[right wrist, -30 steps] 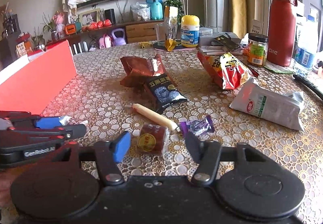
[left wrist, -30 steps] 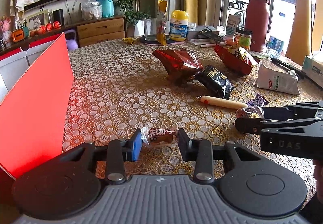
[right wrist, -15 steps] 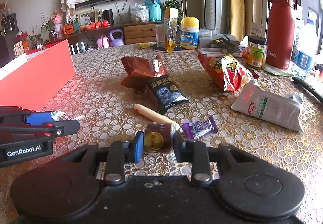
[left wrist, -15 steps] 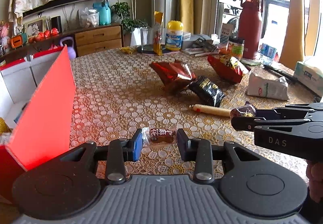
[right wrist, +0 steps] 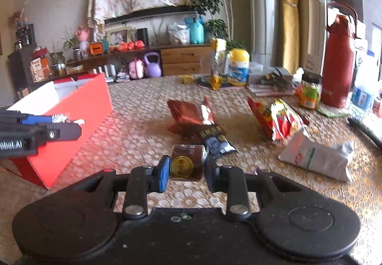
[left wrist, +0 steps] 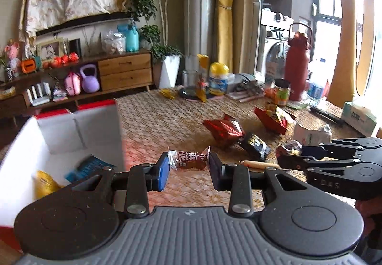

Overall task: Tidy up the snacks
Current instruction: 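Carry the wrapped snack and brown cake over the box with both tools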

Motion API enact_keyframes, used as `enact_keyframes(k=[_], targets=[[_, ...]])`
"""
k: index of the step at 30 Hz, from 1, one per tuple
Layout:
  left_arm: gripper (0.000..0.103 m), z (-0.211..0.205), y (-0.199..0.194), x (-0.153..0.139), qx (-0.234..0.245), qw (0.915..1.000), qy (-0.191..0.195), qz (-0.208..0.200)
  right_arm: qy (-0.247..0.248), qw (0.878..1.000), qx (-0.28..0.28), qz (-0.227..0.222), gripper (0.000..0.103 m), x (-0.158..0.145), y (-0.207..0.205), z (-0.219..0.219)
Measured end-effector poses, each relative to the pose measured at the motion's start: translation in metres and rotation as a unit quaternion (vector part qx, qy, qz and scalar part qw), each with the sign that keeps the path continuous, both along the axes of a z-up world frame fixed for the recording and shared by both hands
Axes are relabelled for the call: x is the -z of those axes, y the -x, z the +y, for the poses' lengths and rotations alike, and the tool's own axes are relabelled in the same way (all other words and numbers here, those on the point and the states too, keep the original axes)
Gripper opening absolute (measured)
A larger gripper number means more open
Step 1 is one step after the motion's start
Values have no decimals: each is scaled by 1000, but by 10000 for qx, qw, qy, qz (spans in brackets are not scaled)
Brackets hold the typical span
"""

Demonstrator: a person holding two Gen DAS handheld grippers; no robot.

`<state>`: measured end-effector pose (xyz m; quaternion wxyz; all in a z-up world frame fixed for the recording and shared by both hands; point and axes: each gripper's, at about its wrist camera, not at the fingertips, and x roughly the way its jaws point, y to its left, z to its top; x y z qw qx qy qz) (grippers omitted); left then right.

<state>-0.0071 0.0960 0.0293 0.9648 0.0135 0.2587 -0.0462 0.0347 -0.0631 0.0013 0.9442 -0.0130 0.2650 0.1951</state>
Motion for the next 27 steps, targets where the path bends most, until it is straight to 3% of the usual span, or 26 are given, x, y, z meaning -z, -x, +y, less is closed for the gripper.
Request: enact_keyframes(k=[15, 23, 27], targets=[[34, 101, -6, -47, -544, 9970, -558, -45, 26, 9933, -1101, -361, 28, -54, 7, 72], [34, 144, -31, -49, -653, 9949, -690, 326, 119, 9792, -1950, -548, 28, -80, 16, 136], [34, 160, -50, -41, -634, 9940, -649, 606, 100, 9720, -2308, -437, 28, -89, 15, 166]])
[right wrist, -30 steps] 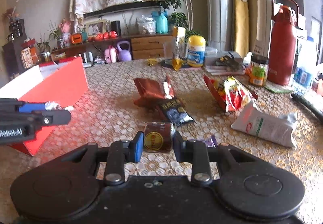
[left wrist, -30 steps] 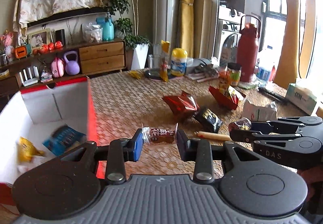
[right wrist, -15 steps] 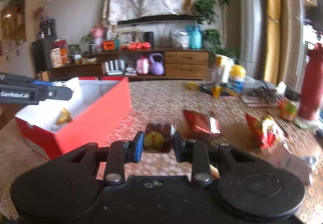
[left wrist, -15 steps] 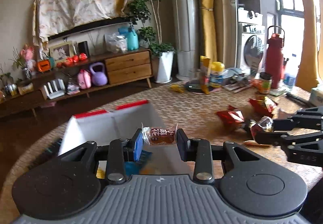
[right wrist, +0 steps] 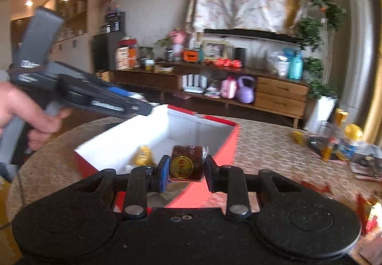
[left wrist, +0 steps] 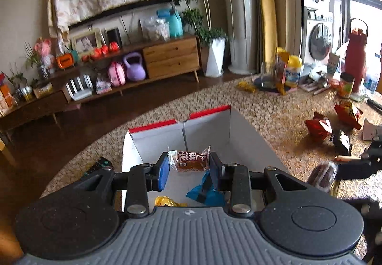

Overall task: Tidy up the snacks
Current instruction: 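Carry the wrapped snack and brown cake over the box with both tools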

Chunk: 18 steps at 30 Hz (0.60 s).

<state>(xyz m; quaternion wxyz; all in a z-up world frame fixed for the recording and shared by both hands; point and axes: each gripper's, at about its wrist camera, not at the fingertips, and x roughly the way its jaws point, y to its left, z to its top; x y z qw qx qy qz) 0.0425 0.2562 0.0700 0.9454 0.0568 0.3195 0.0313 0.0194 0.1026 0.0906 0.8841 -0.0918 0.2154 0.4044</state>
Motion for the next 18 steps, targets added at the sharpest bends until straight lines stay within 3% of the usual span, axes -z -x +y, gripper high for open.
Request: enact_keyframes(k=[11, 18], targets=[[34, 32, -57, 38, 121, 9968, 26, 789, 428, 9953, -528, 696, 28, 12, -17, 70], [34, 41, -96, 71, 75, 9885, 157, 1502, 966, 9876, -514, 1130, 28, 37, -37, 102]])
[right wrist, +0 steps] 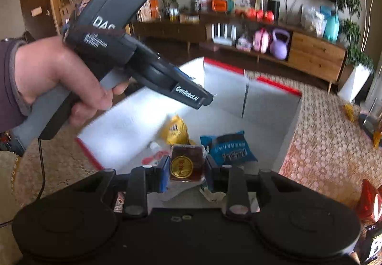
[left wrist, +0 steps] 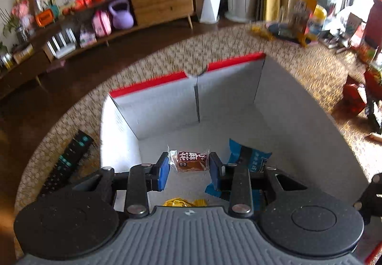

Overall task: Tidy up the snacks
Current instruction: 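Carry the wrapped snack and brown cake over the box with both tools, then open the left tool over the box while the right tool releases the brown cake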

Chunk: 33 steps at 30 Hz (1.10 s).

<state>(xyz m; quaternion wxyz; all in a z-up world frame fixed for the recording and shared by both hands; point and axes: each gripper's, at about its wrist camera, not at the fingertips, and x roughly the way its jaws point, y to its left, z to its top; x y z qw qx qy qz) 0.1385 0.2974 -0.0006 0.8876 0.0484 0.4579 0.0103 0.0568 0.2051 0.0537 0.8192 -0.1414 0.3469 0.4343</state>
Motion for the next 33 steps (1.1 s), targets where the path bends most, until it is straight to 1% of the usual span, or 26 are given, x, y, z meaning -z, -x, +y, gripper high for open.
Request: enact_keyframes(k=[4, 6, 11, 17, 20, 22, 24, 26, 28, 29, 30, 33], targets=[[34, 1, -15, 15, -46, 9994, -59, 342, 272, 9993, -5, 272, 28, 9, -10, 10], [34, 0, -18, 21, -52, 9990, -72, 444, 427, 9986, -36, 296, 28, 13, -11, 13], [35, 1, -22, 30, -150, 9983, -84, 549, 625, 9976, -128, 273, 28, 22, -12, 18], [37, 3, -24, 29, -297, 9981, -50, 529, 594, 9977, -128, 312, 30, 24, -15, 18], [46, 2, -23, 27, -370, 9981, -21, 492, 574, 9978, -111, 303, 30, 24, -17, 18], [47, 0, -23, 26, -401, 9979, 17, 504, 559, 9980, -108, 289, 31, 23, -16, 17], [50, -2, -22, 24, -404, 9980, 16, 492, 511, 9982, -87, 287, 34, 21, -16, 15], [51, -5, -20, 21, -390, 9982, 20, 458, 484, 9984, -59, 273, 40, 19, -15, 14], [54, -6, -19, 18, -438, 9981, 61, 427, 425, 9988, -40, 238, 46, 16, -12, 11], [64, -6, -17, 16, -469, 9981, 86, 398, 405, 9990, -15, 205, 47, 13, -11, 10], [71, -7, -16, 14, -504, 9981, 102, 341, 373, 9992, -6, 174, 47, 11, -9, 7], [71, -10, -10, 9, -569, 9980, 208, 205, 281, 9996, 20, 77, 47, 4, -5, 1]])
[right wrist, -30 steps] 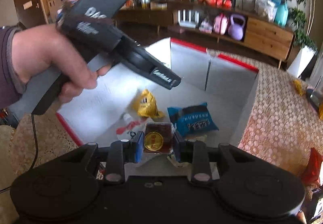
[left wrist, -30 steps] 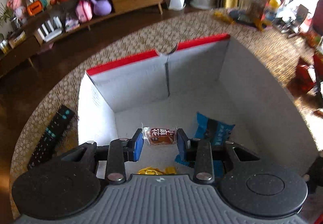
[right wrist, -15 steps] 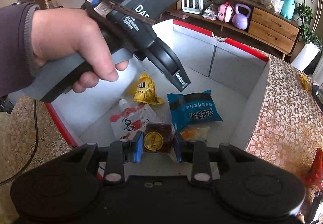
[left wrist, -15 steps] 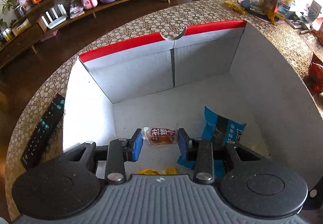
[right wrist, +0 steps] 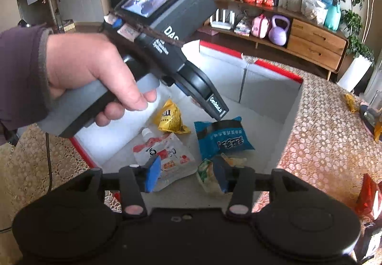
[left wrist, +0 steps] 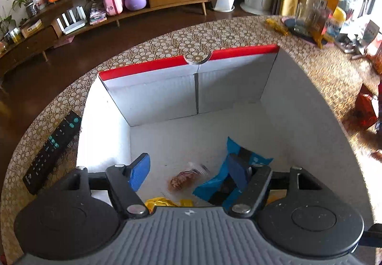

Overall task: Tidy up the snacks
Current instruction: 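Open the left tool over the box while the right tool releases the brown cake, then move both open tools back over the remaining snacks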

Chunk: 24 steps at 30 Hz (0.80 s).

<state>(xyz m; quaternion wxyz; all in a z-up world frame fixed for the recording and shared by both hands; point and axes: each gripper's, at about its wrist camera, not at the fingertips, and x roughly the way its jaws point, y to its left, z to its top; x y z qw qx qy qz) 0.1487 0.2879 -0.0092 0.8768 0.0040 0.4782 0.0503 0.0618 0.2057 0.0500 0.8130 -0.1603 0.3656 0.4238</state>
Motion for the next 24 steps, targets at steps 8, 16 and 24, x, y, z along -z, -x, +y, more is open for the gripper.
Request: enact_keyframes(k=[8, 16, 24], targets=[[71, -18, 23, -21, -129, 9990, -45, -429, -346, 9992, 177, -129, 48, -15, 9, -28], [78, -55, 55, -45, 20, 9951, -219, -969, -820, 9943, 606, -326, 48, -24, 15, -74], [81, -109, 68, -55, 376, 9904, -205, -1313, -1172, 9847, 1170, -542, 51, -25, 20, -125]])
